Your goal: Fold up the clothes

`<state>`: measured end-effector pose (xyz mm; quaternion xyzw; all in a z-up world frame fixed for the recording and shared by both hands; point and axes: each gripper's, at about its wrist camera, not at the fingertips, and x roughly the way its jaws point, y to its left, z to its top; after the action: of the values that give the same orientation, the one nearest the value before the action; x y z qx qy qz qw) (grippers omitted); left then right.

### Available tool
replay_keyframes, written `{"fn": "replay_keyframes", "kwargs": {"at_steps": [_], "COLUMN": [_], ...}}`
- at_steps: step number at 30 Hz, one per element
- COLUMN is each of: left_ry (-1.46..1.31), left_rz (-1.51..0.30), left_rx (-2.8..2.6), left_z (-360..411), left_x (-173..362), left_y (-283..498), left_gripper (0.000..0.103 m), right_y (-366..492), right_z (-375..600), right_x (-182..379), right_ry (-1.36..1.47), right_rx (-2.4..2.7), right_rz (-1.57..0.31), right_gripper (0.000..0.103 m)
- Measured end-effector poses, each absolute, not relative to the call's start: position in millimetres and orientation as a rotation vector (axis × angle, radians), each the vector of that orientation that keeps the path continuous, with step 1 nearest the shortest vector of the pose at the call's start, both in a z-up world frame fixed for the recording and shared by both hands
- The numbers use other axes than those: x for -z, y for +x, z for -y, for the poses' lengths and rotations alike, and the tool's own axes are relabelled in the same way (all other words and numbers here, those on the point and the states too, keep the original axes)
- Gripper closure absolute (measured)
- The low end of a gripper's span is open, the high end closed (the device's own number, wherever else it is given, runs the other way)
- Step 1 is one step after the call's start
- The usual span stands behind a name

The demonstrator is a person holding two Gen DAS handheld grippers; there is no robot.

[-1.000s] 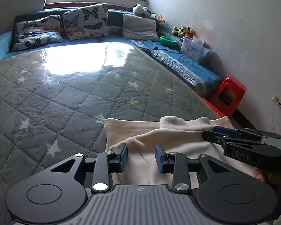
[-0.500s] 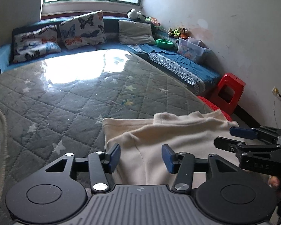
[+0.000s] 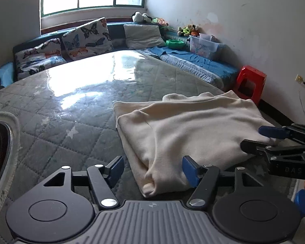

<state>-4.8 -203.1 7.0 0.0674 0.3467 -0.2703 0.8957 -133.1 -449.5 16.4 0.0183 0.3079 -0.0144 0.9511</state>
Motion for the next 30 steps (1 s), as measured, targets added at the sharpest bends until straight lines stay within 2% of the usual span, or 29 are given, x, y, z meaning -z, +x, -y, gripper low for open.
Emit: {"fn": "replay_keyframes", "kwargs": {"at_steps": [9,20,24,30], "left_ry": [0.088,0.078,0.08,0.114], "left_rz": [-0.743,-0.74,-0.749,-0.753], "left_rx": [0.527,0.463,0.467,0.457], "left_z": [180,156,154,161], "left_x": [-10,-10,-10,-10], "left_y": [-9,-26,-34,-47], "left_gripper": [0.027,0.004,0.002,0.0], "right_y": [-147,-161,-165,-170], "right_z": [439,434,432,428], "right_x": [-26,-22,-20,-20], "right_ry": [0.017,0.082,0.105,0.11], "right_rx": [0.015,0.019,0.025,0.032], "right_rz": [-0.619,-0.659,-0.667,-0.677], "right_gripper": [0.036,0.035,0.034,0.028]}}
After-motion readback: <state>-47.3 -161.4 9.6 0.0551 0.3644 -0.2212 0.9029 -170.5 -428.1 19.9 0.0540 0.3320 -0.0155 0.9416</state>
